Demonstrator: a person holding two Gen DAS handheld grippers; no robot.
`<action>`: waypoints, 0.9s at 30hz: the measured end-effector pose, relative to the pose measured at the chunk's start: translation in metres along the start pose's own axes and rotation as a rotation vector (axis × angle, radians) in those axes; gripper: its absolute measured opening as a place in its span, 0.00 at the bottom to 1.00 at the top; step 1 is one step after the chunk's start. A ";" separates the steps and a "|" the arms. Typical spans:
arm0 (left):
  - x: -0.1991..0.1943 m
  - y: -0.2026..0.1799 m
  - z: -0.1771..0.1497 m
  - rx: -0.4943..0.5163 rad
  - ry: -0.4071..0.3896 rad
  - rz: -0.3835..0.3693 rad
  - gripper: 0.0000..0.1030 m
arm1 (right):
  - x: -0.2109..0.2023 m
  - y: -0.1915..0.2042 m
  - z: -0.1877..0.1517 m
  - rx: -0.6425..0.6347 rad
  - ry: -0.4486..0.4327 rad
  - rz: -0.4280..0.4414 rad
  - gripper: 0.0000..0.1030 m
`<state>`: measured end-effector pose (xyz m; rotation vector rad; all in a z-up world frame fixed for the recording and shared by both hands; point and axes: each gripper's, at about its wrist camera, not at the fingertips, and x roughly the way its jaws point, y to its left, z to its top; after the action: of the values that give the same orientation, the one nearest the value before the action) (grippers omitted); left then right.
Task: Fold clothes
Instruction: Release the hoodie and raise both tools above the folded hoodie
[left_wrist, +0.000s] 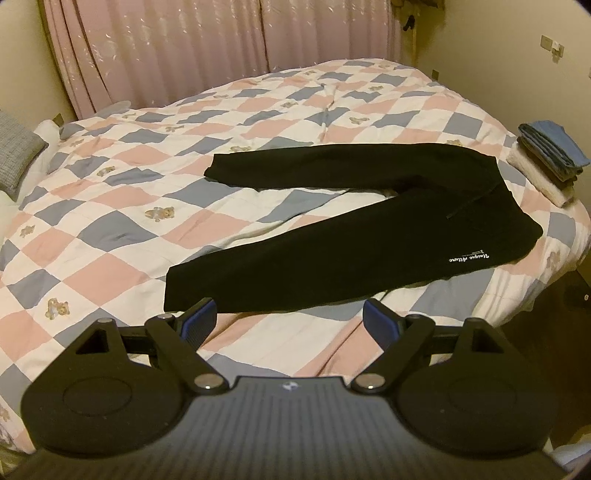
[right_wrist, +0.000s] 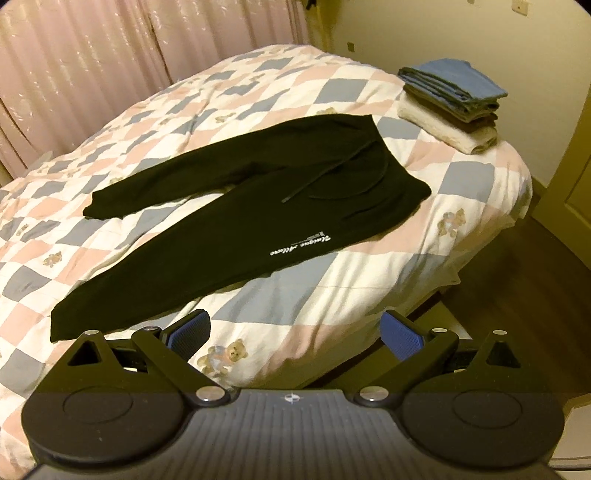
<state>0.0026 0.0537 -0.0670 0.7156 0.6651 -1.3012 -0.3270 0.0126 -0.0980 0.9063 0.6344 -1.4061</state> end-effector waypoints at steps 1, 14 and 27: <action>0.001 -0.001 -0.001 0.002 0.003 -0.001 0.82 | 0.000 -0.001 -0.001 0.002 0.002 -0.002 0.98; 0.009 0.006 -0.001 -0.010 0.009 0.011 0.82 | 0.007 0.004 0.006 -0.001 -0.002 -0.009 0.98; 0.032 0.016 0.011 -0.034 0.022 0.022 0.82 | 0.028 0.015 0.031 -0.015 -0.021 0.000 0.98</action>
<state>0.0233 0.0269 -0.0838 0.7086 0.6931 -1.2606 -0.3141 -0.0293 -0.1025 0.8781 0.6284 -1.4080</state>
